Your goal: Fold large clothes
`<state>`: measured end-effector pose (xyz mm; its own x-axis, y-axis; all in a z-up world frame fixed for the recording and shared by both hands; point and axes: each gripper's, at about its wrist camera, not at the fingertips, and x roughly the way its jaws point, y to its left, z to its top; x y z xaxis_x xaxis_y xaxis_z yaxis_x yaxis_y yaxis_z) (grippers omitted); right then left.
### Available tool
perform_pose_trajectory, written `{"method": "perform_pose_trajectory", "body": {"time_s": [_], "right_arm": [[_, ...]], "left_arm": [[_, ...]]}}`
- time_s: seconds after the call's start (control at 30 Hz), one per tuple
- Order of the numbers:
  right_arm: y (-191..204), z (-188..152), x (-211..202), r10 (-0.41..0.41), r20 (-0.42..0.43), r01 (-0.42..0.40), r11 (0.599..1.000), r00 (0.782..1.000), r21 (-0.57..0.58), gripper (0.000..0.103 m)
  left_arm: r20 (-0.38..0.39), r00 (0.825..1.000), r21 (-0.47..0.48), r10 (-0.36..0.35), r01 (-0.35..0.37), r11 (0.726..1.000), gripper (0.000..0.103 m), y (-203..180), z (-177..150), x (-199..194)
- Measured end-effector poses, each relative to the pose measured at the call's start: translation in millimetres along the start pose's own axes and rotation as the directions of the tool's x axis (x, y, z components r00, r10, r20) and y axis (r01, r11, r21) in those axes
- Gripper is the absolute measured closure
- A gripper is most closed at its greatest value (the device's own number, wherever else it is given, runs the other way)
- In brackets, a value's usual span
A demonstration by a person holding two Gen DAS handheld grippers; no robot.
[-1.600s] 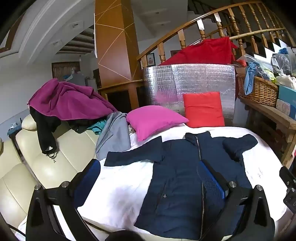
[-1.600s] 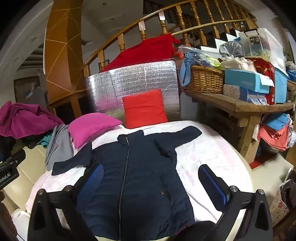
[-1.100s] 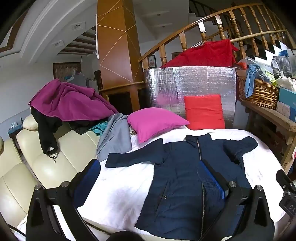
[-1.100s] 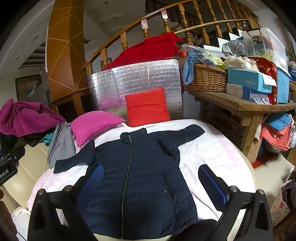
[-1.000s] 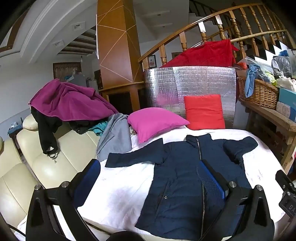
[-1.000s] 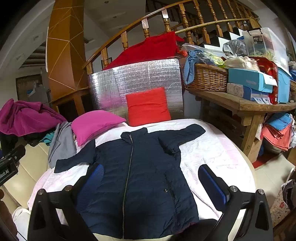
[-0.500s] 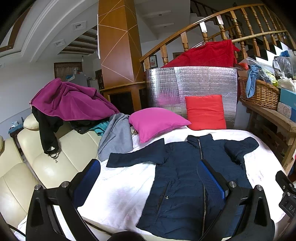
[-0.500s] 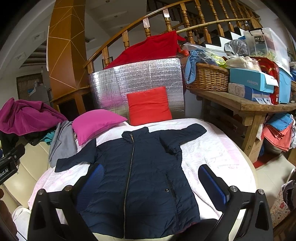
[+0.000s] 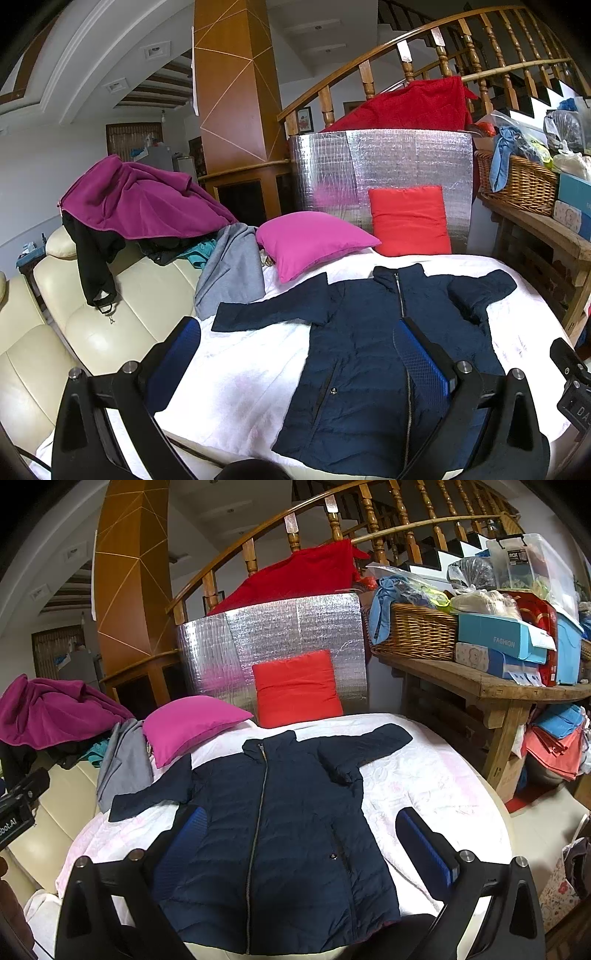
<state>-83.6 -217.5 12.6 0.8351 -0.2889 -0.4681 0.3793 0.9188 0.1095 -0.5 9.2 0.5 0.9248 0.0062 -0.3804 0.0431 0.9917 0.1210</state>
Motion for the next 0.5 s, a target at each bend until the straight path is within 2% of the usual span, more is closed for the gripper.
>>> {"method": "perform_pose_trajectory", "body": {"time_s": [0.5], "right_arm": [[1.4,-0.2,0.6,-0.003,0.000,0.003,1.000,1.000,-0.002,0.000]], "left_arm": [[-0.002,1.000,-0.003,0.002,-0.002,1.000,0.000,1.2,-1.1,1.2]]}}
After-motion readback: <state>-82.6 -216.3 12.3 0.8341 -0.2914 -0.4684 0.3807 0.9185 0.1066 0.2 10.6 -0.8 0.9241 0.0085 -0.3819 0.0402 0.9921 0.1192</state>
